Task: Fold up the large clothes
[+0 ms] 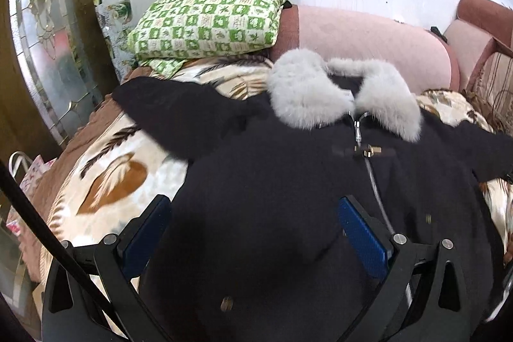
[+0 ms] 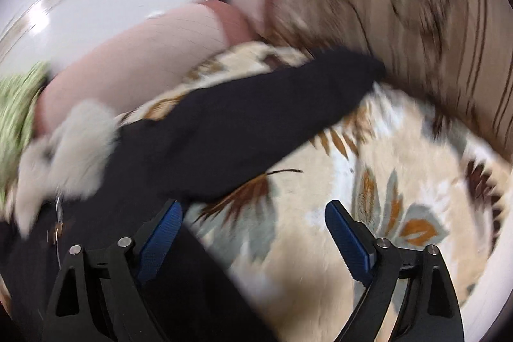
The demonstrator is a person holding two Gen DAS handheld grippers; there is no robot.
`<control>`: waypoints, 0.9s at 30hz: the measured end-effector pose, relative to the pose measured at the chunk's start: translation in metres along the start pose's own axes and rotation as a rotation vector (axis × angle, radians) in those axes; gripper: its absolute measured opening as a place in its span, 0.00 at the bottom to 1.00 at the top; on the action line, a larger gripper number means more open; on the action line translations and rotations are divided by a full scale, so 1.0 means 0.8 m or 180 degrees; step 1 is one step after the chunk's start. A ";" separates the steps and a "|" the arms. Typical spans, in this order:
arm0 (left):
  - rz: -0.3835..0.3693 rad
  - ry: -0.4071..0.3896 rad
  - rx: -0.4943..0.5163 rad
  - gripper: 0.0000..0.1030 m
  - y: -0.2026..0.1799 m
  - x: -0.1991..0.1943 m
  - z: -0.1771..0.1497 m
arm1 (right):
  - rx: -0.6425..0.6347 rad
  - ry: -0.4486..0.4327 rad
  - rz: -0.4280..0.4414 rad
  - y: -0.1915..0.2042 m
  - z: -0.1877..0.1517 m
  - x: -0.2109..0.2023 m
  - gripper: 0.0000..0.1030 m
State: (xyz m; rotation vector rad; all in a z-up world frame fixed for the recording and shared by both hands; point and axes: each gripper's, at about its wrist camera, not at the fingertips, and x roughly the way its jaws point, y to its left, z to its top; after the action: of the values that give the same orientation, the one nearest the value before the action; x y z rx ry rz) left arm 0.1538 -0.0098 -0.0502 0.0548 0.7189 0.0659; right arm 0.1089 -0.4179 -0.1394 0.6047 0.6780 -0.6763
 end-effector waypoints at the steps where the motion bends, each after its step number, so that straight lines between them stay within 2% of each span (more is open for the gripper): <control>1: -0.0004 -0.0019 -0.0011 1.00 0.000 0.005 0.005 | 0.0198 0.0088 0.0061 -0.013 0.011 0.015 0.90; 4: -0.0078 -0.0125 -0.0074 1.00 0.006 0.020 0.005 | 0.0764 0.0295 0.0228 -0.061 0.042 0.070 0.90; 6: -0.0057 -0.0129 -0.0086 1.00 0.010 0.032 -0.004 | 0.1008 0.0273 0.0275 -0.083 0.053 0.088 0.89; 9: -0.0016 0.0078 -0.0099 1.00 0.018 0.059 -0.019 | 0.1073 0.0116 0.0350 -0.096 0.081 0.102 0.89; 13: -0.0126 0.0374 -0.0389 1.00 0.036 0.086 -0.026 | 0.1189 0.0028 0.0344 -0.106 0.105 0.125 0.89; 14: -0.0150 0.0402 -0.0434 1.00 0.037 0.088 -0.029 | 0.1197 -0.0002 0.0300 -0.107 0.111 0.128 0.86; 15: -0.0167 0.0426 -0.0475 1.00 0.040 0.091 -0.029 | 0.1192 -0.0027 0.0244 -0.106 0.114 0.129 0.82; 17: -0.0169 0.0430 -0.0483 1.00 0.039 0.092 -0.031 | 0.1165 -0.0021 0.0165 -0.102 0.122 0.130 0.38; 19: -0.0161 0.0452 -0.0465 1.00 0.038 0.094 -0.033 | 0.1104 -0.0092 0.0048 -0.096 0.125 0.117 0.20; 21: -0.0199 0.0471 -0.0482 1.00 0.039 0.094 -0.032 | 0.0949 -0.0268 -0.0051 -0.079 0.135 0.094 0.13; 24: -0.0200 0.0441 -0.0530 1.00 0.044 0.089 -0.030 | 0.0388 -0.0772 -0.0133 -0.009 0.142 0.024 0.11; 27: -0.0179 0.0364 -0.0560 1.00 0.050 0.081 -0.025 | -0.0169 -0.1025 0.0117 0.066 0.125 -0.025 0.11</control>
State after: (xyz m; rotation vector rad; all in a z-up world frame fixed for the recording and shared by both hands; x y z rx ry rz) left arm 0.1875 0.0359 -0.1051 -0.1382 0.8260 0.0785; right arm 0.1712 -0.4467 -0.0473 0.4448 0.3827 -0.7003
